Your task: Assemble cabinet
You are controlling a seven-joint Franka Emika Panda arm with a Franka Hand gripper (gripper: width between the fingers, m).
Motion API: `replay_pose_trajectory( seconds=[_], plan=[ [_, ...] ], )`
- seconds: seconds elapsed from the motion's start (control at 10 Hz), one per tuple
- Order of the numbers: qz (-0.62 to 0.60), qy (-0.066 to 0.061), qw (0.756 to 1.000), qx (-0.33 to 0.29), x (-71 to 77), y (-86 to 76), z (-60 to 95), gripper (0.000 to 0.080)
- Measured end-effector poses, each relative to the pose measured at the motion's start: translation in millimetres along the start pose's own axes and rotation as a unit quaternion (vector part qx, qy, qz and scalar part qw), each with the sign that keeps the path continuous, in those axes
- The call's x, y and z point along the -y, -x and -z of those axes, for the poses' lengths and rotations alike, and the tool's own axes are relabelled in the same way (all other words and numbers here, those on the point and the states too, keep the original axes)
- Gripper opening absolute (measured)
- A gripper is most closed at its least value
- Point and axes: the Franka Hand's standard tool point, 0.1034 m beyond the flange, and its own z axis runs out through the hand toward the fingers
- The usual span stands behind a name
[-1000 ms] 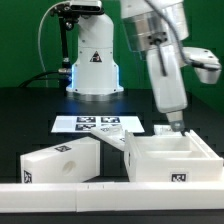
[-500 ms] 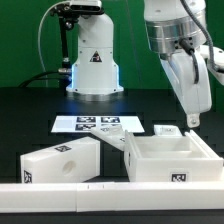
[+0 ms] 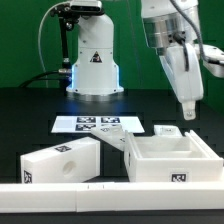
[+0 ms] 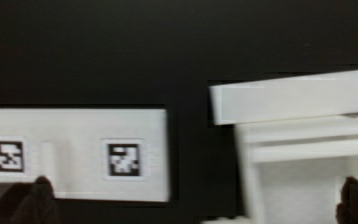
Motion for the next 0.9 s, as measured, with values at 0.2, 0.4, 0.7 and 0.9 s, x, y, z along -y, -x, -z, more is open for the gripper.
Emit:
replay_pose_trajectory(
  seconds=[0.2, 0.4, 0.7, 0.9],
  plan=[
    [0.005, 0.002, 1.0, -0.002, -8.8, -1.4, -7.5, 0.0796],
    [0.005, 0.002, 1.0, -0.002, -8.3, -1.0, -7.5, 0.0796],
    [-0.013, -0.025, 1.0, -0.005, -14.8, -10.1, -14.5, 0.0796],
    [-0.01, -0.037, 0.999, -0.019, -40.4, -26.2, -29.7, 0.0796]
  ],
)
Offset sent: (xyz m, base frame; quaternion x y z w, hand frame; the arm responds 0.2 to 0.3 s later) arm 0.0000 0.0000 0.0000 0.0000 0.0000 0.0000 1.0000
